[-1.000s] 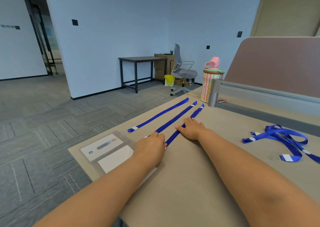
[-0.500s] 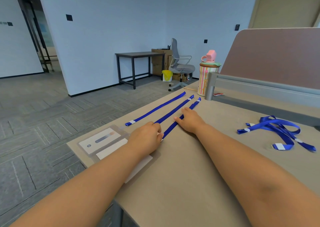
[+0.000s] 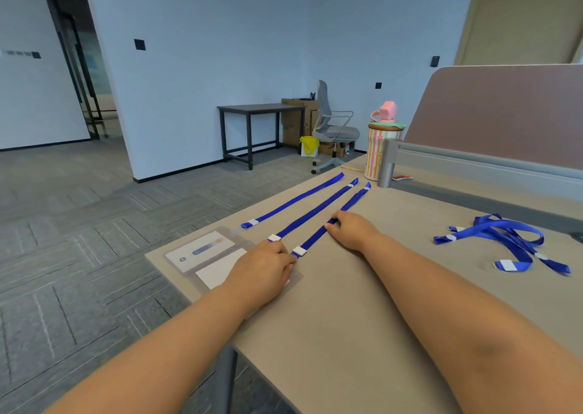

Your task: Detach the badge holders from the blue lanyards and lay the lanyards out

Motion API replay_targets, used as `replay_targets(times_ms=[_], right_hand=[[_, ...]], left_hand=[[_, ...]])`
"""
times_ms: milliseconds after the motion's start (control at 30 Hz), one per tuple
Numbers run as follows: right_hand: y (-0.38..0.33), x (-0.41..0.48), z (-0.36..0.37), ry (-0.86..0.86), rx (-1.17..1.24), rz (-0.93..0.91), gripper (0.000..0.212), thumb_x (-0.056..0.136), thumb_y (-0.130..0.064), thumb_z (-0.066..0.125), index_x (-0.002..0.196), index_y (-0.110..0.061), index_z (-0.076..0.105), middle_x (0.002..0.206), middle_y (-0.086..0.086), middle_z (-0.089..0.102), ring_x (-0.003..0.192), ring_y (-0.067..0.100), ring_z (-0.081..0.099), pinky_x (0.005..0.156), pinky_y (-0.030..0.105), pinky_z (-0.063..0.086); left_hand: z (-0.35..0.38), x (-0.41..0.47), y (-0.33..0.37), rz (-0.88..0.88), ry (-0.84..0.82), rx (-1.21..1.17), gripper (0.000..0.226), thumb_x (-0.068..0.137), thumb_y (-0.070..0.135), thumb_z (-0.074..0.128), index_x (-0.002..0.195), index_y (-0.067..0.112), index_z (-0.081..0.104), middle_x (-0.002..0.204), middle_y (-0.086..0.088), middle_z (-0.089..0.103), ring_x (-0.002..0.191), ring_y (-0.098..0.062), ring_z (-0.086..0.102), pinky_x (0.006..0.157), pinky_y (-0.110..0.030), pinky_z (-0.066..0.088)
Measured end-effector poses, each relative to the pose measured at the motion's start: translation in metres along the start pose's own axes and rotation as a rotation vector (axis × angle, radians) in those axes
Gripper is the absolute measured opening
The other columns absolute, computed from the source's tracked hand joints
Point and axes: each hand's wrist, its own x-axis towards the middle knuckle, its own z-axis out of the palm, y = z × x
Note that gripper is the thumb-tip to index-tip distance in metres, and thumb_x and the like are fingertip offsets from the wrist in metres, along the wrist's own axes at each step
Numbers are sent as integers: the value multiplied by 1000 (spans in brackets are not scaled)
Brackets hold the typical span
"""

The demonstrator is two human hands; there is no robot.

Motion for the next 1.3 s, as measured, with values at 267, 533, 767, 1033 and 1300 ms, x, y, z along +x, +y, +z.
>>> replay_targets(times_ms=[267,533,767,1033,1300], right_hand=[[-9,-37,-20,186,90,-50,47,93,-31,52,136,-17,42,141,4,46,129,21,44,104,35,39],[44,-129,-55,302,50,1,28,94,-27,48,120,-18,56,112,3,64,99,20,59,78,27,45],[138,-240,-97,444,-55,209,22,91,-21,48,97,-12,67,97,6,69,91,27,60,78,34,49],[221,-360,-123,438,-66,465,19,92,-19,52,104,-13,65,103,4,67,87,16,57,75,29,50],[248,-406,-117,235,-2,549,19,86,-32,61,99,-23,70,102,-5,66,90,9,57,85,29,49]], left_hand=[[-26,6,15,20,8,-63,33,95,23,43,126,20,54,124,2,52,116,-15,48,94,-27,41],[-36,24,89,169,81,-175,26,93,25,49,118,23,58,117,5,57,107,-11,52,89,-26,44],[-6,46,203,393,-3,-243,19,90,23,51,103,19,64,109,0,61,99,-18,56,84,-31,47],[13,41,332,753,-152,-227,28,92,28,48,117,22,58,125,1,52,113,-17,50,90,-31,44],[31,38,388,949,-146,-131,31,92,34,49,122,28,56,126,4,55,113,-20,43,90,-33,41]])
